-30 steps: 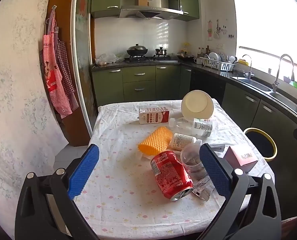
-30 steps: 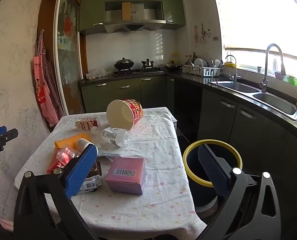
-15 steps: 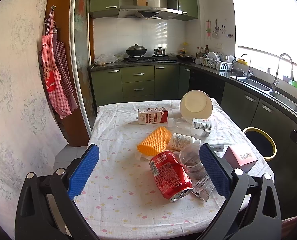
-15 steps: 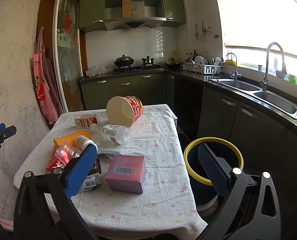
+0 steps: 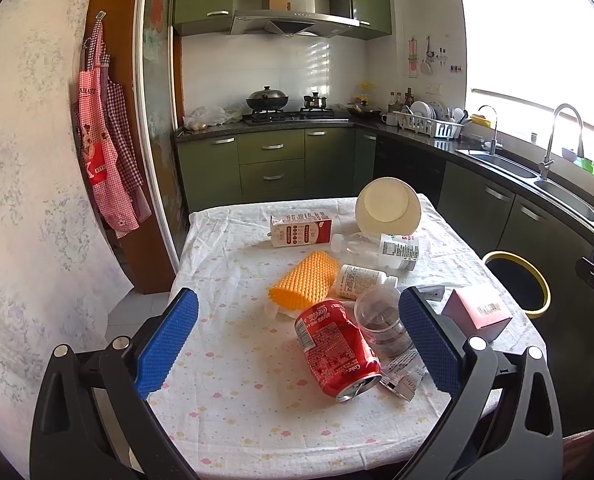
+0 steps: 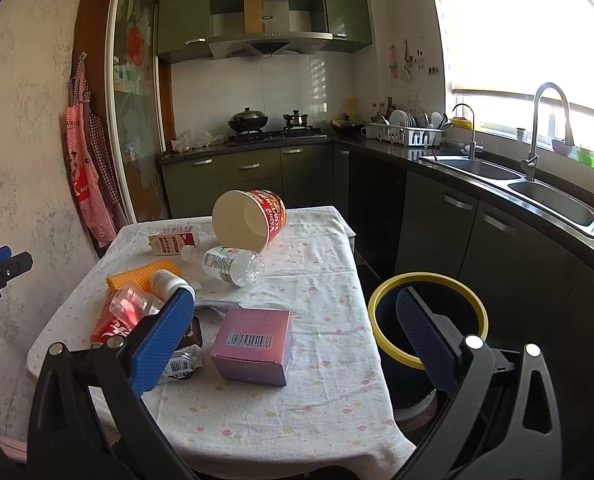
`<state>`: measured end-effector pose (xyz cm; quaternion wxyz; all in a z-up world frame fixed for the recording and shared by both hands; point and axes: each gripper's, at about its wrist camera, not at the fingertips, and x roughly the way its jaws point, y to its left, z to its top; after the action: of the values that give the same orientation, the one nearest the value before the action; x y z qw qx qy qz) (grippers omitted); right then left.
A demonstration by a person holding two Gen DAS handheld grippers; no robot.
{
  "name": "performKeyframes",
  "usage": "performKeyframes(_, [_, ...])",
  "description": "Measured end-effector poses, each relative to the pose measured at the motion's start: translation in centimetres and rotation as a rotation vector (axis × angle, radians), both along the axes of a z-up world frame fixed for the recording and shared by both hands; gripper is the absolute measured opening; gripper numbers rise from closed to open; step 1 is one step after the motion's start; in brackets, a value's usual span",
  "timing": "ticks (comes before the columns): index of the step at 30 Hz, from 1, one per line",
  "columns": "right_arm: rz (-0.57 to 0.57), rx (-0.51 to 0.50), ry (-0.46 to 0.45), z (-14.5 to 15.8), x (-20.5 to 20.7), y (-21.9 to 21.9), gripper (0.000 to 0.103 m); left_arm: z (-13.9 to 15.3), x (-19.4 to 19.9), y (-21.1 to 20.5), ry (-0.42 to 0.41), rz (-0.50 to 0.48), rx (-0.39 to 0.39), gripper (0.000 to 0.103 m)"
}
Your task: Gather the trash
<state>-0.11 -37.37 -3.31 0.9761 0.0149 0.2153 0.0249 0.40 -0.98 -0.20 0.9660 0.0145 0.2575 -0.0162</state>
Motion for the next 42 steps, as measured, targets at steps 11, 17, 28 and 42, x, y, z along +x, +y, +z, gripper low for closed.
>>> performKeyframes(11, [0.000,-0.001,0.010,-0.36,0.34,0.13,0.097,-0.12,0.20,-0.08,0.008,-0.007,-0.001,0.099])
performKeyframes(17, [0.000,-0.002,0.013,-0.56,0.42,0.10,0.097,-0.40,0.34,-0.17,0.014,-0.009,0.000,0.099])
performKeyframes(28, [-0.003,0.002,0.019,-0.77,0.56,-0.08,0.097,-0.72,0.52,-0.33,0.021,-0.013,0.001,0.099])
performKeyframes(42, [-0.003,0.001,0.022,-0.86,0.66,-0.09,0.097,-0.84,0.55,-0.37,0.022,-0.013,0.002,0.099])
